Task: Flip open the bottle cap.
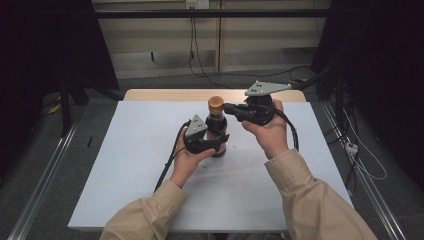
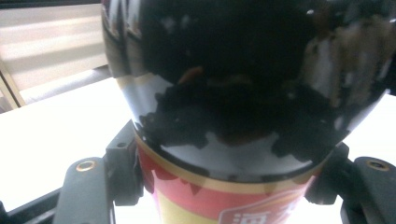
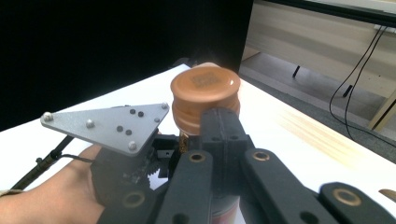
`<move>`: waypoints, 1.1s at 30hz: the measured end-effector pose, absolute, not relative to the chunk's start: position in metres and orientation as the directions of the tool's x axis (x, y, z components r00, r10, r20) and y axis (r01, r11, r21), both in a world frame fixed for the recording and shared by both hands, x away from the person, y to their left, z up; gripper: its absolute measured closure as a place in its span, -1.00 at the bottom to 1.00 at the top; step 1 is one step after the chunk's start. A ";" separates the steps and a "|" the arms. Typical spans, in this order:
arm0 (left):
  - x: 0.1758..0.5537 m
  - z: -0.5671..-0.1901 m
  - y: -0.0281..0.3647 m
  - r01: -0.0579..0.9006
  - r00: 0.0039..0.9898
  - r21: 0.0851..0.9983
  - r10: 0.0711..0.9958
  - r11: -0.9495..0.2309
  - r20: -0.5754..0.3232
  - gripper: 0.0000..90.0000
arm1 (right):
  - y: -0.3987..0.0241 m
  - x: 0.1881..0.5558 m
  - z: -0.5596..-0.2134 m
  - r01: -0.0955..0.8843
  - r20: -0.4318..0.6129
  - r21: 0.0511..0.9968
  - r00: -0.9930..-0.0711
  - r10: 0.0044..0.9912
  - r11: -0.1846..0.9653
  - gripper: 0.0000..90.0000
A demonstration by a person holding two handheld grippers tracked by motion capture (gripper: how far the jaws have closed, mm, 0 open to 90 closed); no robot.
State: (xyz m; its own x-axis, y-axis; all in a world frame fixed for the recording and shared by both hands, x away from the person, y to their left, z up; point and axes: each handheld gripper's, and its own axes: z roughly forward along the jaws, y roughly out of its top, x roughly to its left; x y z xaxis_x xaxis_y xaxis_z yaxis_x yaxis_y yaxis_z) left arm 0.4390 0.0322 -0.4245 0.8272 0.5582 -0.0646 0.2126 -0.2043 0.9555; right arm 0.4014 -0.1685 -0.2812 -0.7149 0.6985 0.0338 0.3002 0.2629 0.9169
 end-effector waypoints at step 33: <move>0.438 -0.425 0.032 0.211 0.822 0.958 0.566 -0.195 -0.066 -0.31 | -0.165 0.402 -0.276 0.299 0.027 0.914 -0.719 0.695 0.274 1.00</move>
State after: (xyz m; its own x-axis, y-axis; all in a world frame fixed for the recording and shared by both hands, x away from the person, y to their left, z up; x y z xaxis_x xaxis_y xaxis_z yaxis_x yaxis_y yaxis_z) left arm 0.4384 0.0316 -0.4254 0.8220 0.5657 -0.0659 0.2107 -0.1945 0.9580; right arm 0.4017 -0.1649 -0.2761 -0.7189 0.6946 0.0272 0.2990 0.2736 0.9142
